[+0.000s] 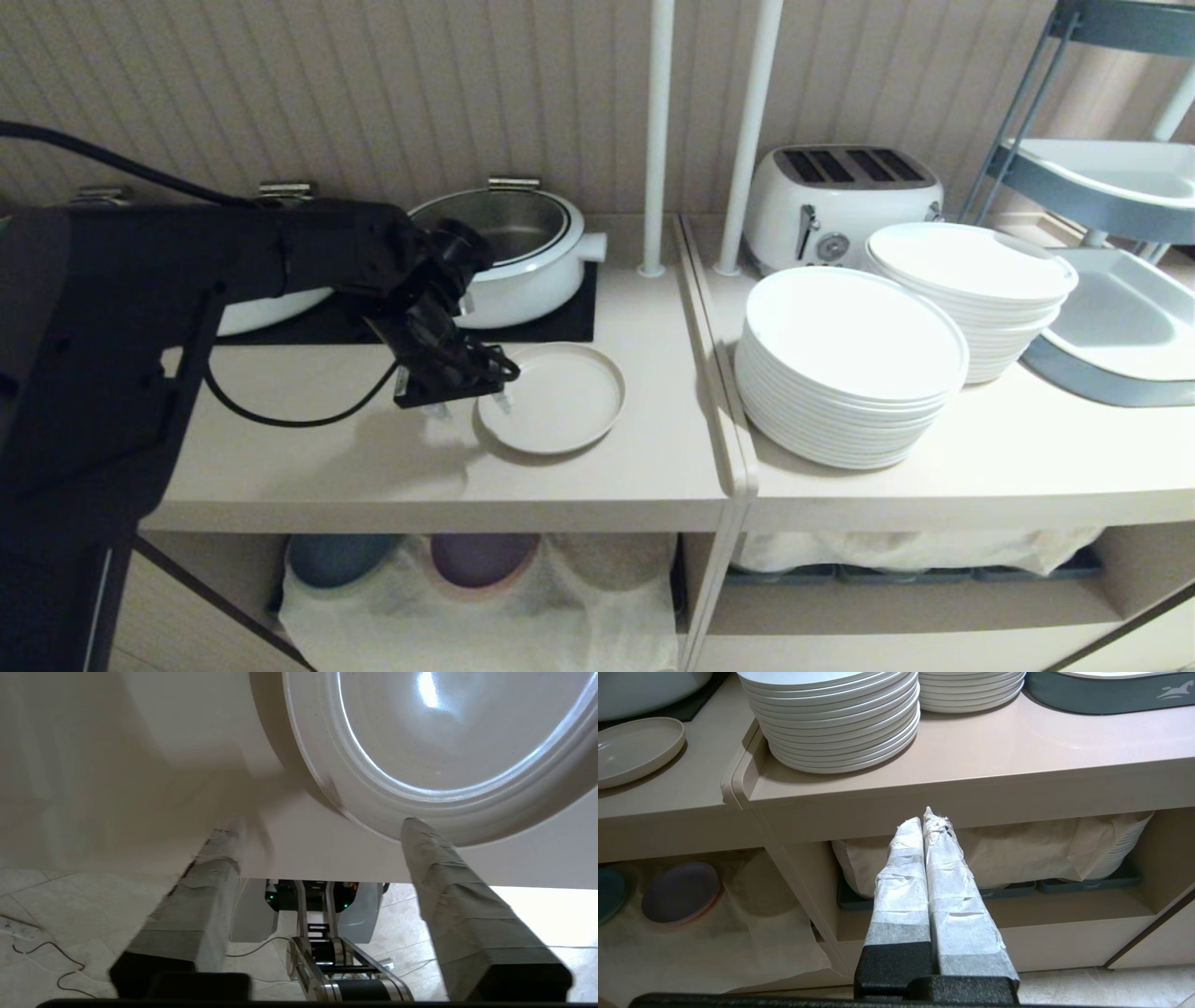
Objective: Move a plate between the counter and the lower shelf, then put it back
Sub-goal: Pick up the plate
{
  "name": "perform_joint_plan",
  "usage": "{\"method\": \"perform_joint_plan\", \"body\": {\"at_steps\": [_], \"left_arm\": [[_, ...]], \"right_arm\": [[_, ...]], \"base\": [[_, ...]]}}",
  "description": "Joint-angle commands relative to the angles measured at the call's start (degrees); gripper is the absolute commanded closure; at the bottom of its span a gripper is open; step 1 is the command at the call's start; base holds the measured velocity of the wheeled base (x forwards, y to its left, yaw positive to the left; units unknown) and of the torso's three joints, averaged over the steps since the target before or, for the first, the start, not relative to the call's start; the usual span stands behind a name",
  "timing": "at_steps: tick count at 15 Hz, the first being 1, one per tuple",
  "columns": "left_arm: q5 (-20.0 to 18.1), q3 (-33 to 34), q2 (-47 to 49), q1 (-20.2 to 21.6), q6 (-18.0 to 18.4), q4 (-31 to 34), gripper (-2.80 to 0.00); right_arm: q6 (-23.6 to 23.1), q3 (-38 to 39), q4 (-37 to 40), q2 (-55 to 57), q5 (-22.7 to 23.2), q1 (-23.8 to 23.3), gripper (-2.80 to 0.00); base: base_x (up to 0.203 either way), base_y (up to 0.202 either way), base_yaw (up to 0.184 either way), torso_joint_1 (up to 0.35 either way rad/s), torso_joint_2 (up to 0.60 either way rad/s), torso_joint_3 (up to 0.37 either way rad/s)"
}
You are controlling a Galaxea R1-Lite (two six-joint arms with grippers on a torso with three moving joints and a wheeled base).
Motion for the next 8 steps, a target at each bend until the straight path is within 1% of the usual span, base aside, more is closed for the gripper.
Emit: {"method": "perform_joint_plan", "body": {"at_steps": [1,4,5,6,8], "left_arm": [[0.08,-0.1,0.28,0.24,0.01,0.32,-2.8],[0.24,-0.1,0.57,1.28,2.35,0.35,-2.8],[0.73,-0.1,0.91,1.62,3.27,0.32,-2.8],[2.05,-0.1,1.45,2.0,4.17,0.21,-2.8],[2.98,-0.1,2.34,2.08,4.36,-0.38,-2.8]], "right_arm": [[0.04,0.0,-0.03,-0.02,-0.01,0.01,0.0],[0.04,0.0,-0.03,-0.02,-0.01,0.01,0.0],[0.04,0.0,-0.03,-0.02,-0.01,0.01,0.0],[0.04,0.0,-0.03,-0.02,-0.01,0.01,0.0],[0.04,0.0,-0.03,-0.02,-0.01,0.01,0.0]], "base": [[0.0,0.0,0.0,0.0,0.0,0.0],[0.0,0.0,0.0,0.0,0.0,0.0],[0.0,0.0,0.0,0.0,0.0,0.0],[0.0,0.0,0.0,0.0,0.0,0.0],[0.0,0.0,0.0,0.0,0.0,0.0]]}}
